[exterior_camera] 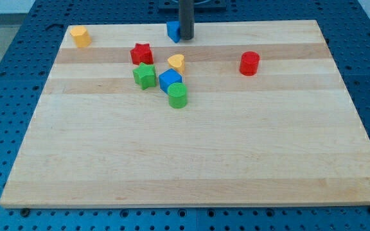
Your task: Push red star to yellow heart
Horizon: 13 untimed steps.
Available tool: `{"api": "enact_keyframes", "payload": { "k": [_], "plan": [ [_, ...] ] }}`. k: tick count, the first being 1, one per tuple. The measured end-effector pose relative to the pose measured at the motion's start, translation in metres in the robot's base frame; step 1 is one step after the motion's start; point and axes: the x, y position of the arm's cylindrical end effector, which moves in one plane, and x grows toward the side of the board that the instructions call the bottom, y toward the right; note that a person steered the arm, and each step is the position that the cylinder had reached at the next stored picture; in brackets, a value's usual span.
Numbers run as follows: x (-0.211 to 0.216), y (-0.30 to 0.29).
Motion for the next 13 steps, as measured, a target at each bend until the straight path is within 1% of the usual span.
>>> {"api": "enact_keyframes", "payload": {
  "k": [1, 2, 3, 4, 7, 10, 11, 12, 13],
  "plan": [
    [0.0, 0.0],
    [0.009, 0.006],
    [0.041, 0.018],
    [0.047, 0.0],
    [0.046, -0.064],
    [0.05, -0.167],
    [0.081, -0.202],
    [0.12, -0.187],
    [0.116, -0.134]
  ]
}}
